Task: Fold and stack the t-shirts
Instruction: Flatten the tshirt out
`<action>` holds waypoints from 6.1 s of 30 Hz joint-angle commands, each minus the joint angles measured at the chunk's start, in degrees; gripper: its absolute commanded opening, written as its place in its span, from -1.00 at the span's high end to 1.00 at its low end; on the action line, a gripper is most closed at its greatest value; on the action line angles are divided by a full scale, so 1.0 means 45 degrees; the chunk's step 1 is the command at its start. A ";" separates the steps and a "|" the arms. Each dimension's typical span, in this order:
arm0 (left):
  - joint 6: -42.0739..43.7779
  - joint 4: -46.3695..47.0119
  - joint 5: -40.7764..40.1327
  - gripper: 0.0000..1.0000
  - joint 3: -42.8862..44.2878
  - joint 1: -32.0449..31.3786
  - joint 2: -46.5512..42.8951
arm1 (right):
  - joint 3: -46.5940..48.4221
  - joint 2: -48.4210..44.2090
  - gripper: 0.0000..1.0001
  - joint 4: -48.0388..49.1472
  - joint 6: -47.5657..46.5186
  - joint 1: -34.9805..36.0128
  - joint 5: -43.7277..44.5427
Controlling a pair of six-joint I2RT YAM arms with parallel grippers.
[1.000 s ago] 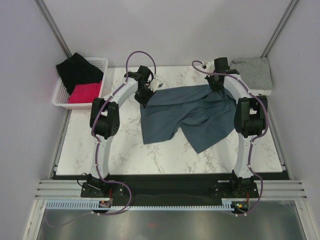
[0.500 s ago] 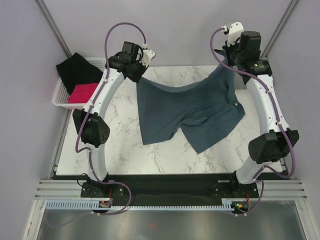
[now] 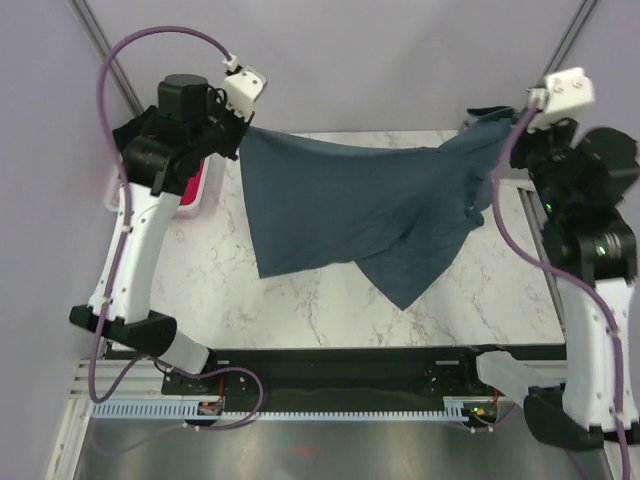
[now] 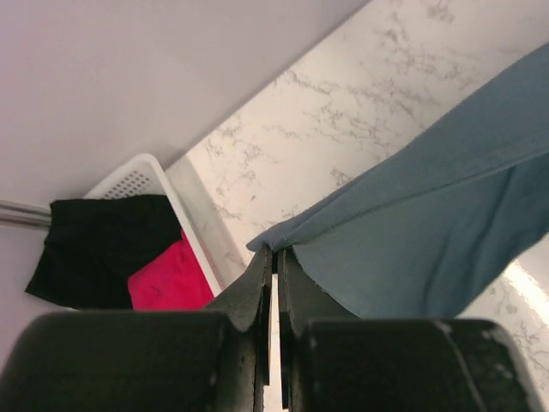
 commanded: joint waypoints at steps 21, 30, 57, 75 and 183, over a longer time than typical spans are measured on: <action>0.1923 0.1320 0.0532 0.96 0.3256 -0.0006 -0.3485 | 0.6929 -0.0852 1.00 0.0776 -0.0113 -0.0548 0.0232; 0.2450 0.2626 0.0920 0.96 -0.4631 0.0208 -0.3254 | 0.0132 -0.0718 1.00 0.3098 -0.0951 -0.0548 -0.1234; 0.1711 0.3195 0.1917 0.96 0.0676 0.2357 0.9152 | 0.4464 1.4636 0.85 0.4157 0.0779 0.0039 -0.1822; 0.0832 0.2590 0.1859 0.96 -0.0380 0.2259 0.8370 | 0.8779 1.9321 -0.03 0.4312 0.7029 -0.3145 -0.5880; -0.0282 0.2902 0.2621 0.96 -0.2041 0.2005 0.7158 | 0.5673 1.5767 0.10 -0.4261 -0.4998 -0.0469 -0.7368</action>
